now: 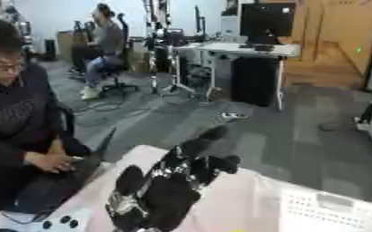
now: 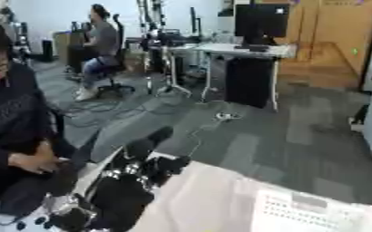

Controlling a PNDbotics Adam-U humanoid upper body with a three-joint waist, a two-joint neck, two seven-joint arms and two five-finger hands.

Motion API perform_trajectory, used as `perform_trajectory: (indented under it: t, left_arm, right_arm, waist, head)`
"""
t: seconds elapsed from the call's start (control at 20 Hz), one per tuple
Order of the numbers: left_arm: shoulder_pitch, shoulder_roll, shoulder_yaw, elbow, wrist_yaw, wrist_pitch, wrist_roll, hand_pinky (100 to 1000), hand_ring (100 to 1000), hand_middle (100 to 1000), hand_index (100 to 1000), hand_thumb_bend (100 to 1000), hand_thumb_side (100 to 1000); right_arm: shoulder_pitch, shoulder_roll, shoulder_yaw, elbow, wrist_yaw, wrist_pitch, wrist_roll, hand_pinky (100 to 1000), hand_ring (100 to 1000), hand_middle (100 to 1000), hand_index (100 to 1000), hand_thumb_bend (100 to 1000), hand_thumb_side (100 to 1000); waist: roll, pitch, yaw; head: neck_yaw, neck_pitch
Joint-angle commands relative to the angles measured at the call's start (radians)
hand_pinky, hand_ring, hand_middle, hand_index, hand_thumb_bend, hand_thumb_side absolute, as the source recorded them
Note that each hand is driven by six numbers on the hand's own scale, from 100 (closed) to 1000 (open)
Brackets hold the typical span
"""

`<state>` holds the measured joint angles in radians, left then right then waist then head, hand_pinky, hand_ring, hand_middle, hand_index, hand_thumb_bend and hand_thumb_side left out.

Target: Pick up objects on the table and place them in the box.

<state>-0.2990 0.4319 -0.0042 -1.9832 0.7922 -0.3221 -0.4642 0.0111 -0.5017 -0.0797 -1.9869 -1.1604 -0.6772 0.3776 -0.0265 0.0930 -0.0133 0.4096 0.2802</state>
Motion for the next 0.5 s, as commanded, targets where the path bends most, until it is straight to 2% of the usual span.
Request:
perform_trajectory:
  t: [0.05,0.3,0.4,0.5]
  left_arm:
    - [-0.005,0.016,0.007,-0.017,-0.009,0.001,-0.006,955,781,947,879,332,831]
    - [-0.002,0.014,0.005,-0.017,-0.012,0.006,-0.019,943,780,952,885,337,837]
    - [-0.001,0.013,-0.001,-0.017,-0.008,0.007,-0.042,912,774,952,890,339,837]
    - [0.002,0.013,-0.009,-0.017,0.005,0.006,-0.082,890,768,953,893,337,840]
  right_arm:
    - [-0.008,-0.029,-0.010,-0.013,0.002,0.002,-0.004,100,324,386,722,349,728]
    - [-0.007,-0.033,-0.010,-0.013,0.001,0.007,-0.010,100,324,386,722,349,728]
    - [-0.006,-0.036,-0.011,-0.013,-0.001,0.010,-0.013,100,324,386,722,348,729]
    - [-0.007,-0.038,-0.011,-0.013,-0.003,0.012,-0.015,100,324,386,722,349,729]
  waist:
    - [0.002,-0.014,0.001]
    - [0.003,-0.021,0.002]
    - [0.004,-0.024,0.003]
    - [0.005,-0.027,0.003]
  head:
    - [-0.032,0.028]
    - [-0.081,0.092]
    - [-0.098,0.121]
    - [-0.108,0.138]
